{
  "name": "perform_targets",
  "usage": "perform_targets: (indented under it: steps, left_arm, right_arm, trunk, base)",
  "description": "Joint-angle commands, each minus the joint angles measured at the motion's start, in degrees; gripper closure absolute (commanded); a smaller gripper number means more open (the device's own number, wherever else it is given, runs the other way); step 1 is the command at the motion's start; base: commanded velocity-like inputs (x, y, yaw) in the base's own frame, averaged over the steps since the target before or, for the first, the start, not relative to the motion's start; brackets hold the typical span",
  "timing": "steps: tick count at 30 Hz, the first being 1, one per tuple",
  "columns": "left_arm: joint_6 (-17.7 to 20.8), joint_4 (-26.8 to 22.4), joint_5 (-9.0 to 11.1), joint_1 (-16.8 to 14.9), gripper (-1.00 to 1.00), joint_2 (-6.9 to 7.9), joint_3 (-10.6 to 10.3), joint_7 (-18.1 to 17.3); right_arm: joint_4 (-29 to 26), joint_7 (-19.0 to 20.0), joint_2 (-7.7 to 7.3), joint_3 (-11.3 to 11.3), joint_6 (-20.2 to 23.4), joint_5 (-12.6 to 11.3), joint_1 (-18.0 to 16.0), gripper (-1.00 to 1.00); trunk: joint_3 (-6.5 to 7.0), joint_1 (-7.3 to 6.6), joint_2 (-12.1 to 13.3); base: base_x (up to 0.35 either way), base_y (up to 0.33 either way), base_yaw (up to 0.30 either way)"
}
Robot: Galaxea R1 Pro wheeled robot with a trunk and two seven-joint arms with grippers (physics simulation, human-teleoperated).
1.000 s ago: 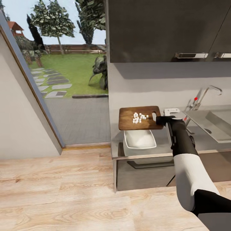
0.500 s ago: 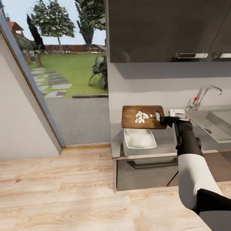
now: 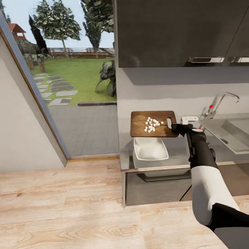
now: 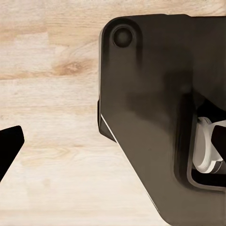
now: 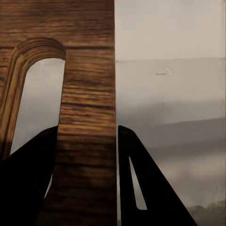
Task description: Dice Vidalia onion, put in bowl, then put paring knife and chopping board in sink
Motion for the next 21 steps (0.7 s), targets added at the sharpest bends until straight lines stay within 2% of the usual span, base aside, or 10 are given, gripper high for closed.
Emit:
perform_targets:
  steps: [1, 8, 21]
  left_arm:
    - [-0.1, -0.1, 0.3, 0.0, -1.0, 0.08, -0.5, 0.5]
    - [-0.1, -0.1, 0.3, 0.0, -1.0, 0.08, -0.5, 0.5]
    - [-0.1, 0.0, 0.3, 0.0, -1.0, 0.08, -0.5, 0.5]
  right_arm:
    - [0.4, 0.5, 0.05, -0.2, -0.3, 0.6, -0.1, 1.0]
    - [2.9, 0.3, -0.01, -0.2, -4.4, 0.6, -0.1, 1.0]
    - [5.1, 0.3, -0.07, -0.4, -8.3, 0.6, -0.1, 1.0]
  trunk:
    - [-0.1, 0.04, -0.1]
    - [-0.1, 0.04, -0.1]
    - [-0.1, 0.04, -0.1]
  base:
    - [0.0, 0.0, 0.0]
    - [0.0, 0.0, 0.0]
    - [0.0, 0.0, 0.0]
